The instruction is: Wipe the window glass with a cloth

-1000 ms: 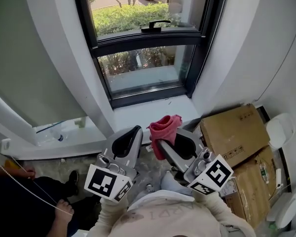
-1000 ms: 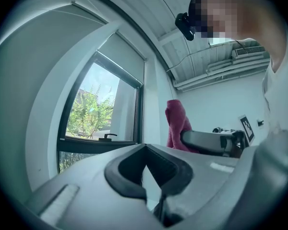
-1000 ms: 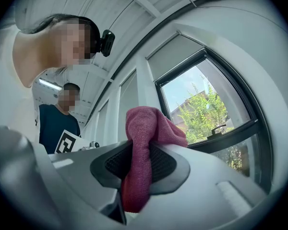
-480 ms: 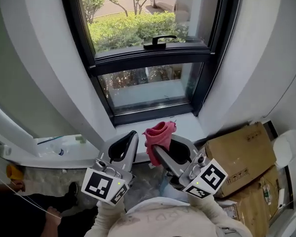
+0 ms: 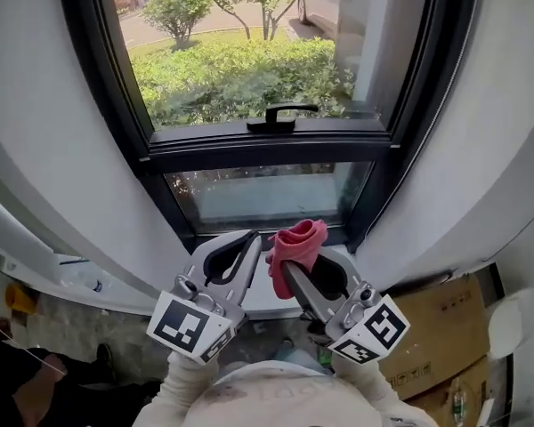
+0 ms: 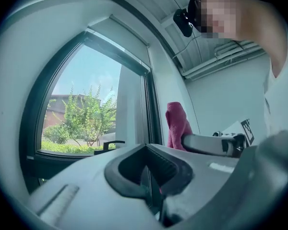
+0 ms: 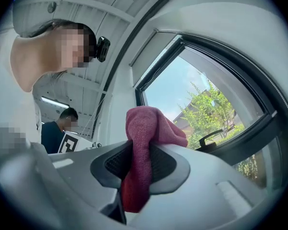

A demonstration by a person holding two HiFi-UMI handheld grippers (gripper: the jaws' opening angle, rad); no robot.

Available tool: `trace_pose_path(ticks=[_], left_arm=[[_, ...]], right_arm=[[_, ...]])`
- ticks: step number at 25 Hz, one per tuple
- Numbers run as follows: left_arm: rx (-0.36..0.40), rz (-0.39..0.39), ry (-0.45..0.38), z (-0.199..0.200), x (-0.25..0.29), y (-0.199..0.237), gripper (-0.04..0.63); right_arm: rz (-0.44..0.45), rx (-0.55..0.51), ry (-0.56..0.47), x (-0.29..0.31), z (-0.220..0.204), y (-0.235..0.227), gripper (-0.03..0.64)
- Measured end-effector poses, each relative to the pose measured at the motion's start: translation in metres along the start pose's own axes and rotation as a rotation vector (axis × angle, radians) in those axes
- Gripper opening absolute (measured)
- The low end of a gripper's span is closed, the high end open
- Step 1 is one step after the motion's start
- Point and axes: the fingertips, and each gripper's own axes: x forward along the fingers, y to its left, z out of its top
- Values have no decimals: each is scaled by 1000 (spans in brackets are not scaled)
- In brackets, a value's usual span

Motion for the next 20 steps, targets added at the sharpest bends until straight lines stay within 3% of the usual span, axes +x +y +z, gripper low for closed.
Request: trace_pose_path(ticks=[7, 12, 20], left_arm=[[20, 56, 93, -24, 45, 14, 0], [30, 87, 87, -24, 59, 31, 0], [-17, 96, 40, -23, 66, 73, 0]], right_arm=[[29, 102, 6, 6, -17, -52, 109], [27, 127, 4, 15, -22, -72, 109], [-6, 98, 47, 48, -30, -85, 109]])
